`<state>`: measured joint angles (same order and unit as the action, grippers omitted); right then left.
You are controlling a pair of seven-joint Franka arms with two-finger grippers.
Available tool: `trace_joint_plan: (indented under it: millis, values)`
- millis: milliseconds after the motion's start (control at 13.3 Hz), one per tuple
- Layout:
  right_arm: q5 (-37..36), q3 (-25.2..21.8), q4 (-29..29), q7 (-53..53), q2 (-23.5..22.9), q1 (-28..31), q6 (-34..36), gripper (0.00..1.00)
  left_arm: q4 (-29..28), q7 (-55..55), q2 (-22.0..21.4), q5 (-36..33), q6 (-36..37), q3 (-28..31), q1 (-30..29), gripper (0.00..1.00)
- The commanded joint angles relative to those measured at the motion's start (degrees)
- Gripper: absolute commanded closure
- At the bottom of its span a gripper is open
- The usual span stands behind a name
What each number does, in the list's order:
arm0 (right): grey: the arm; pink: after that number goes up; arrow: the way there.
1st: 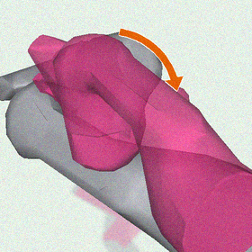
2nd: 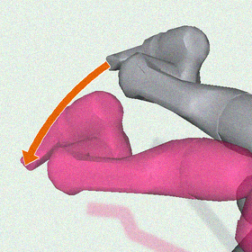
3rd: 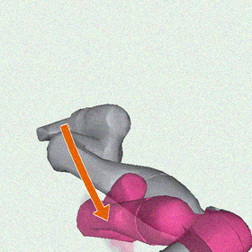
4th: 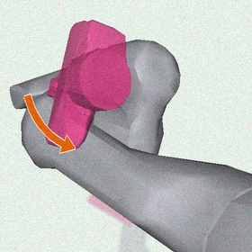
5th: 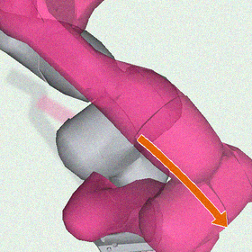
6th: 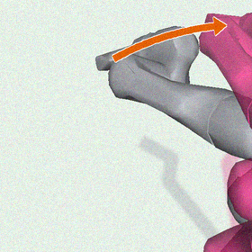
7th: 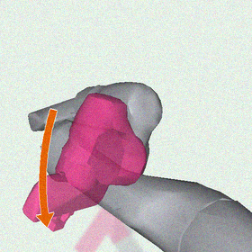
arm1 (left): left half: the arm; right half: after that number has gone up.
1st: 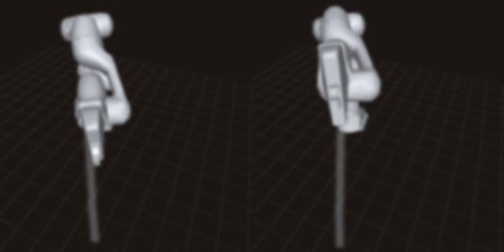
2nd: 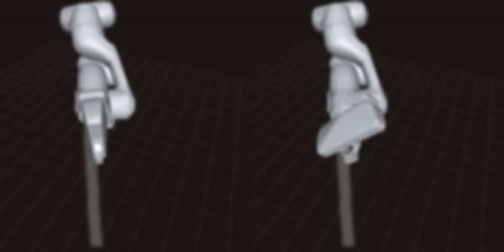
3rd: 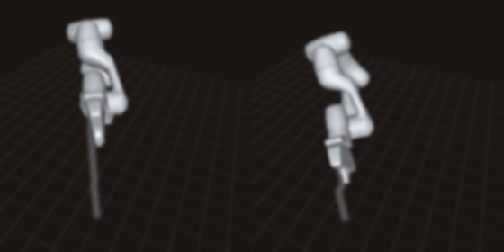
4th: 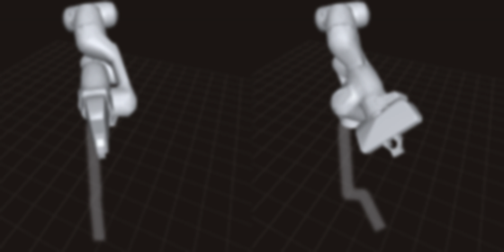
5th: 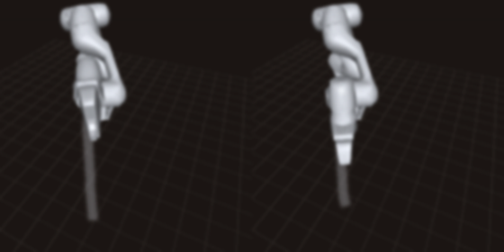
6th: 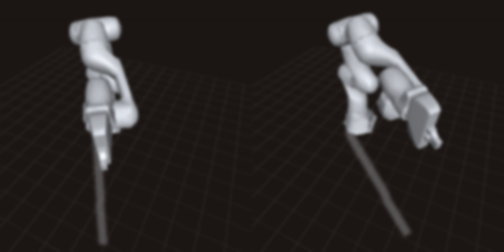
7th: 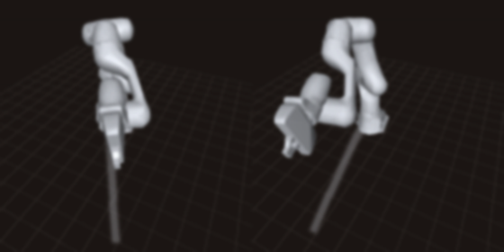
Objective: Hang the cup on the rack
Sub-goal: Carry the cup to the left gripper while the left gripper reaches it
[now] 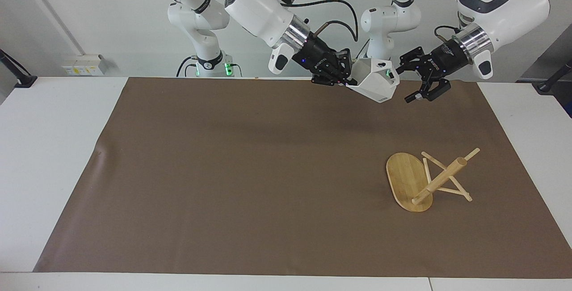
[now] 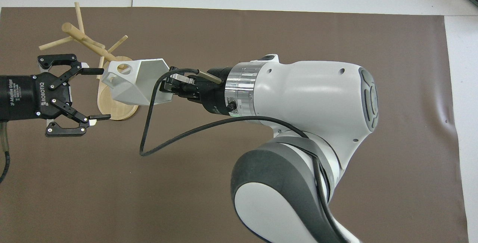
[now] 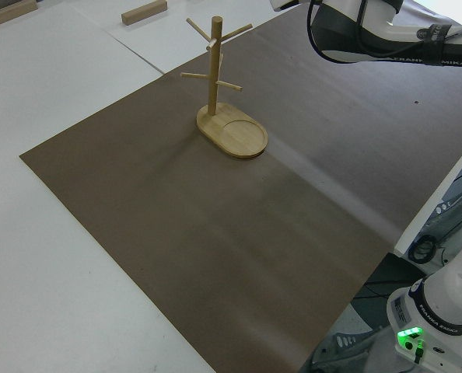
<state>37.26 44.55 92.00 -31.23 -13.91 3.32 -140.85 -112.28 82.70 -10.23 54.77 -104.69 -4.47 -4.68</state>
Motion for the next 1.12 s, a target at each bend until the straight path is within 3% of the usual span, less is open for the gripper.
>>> trace_joint_plan:
  millis: [0, 1050]
  values:
    - [0.5, 1.6, 0.7, 0.2, -0.2, 0.5, -1.6, 1.0, 2.2, -0.7, 1.4, 1.6, 0.0, -0.2, 1.3, 0.0]
    - [0.4, 1.8, 1.0, 0.0, -0.7, 0.3, -1.6, 1.0, -0.7, -3.3, 0.6, 1.6, -0.4, -0.1, 3.6, 0.0]
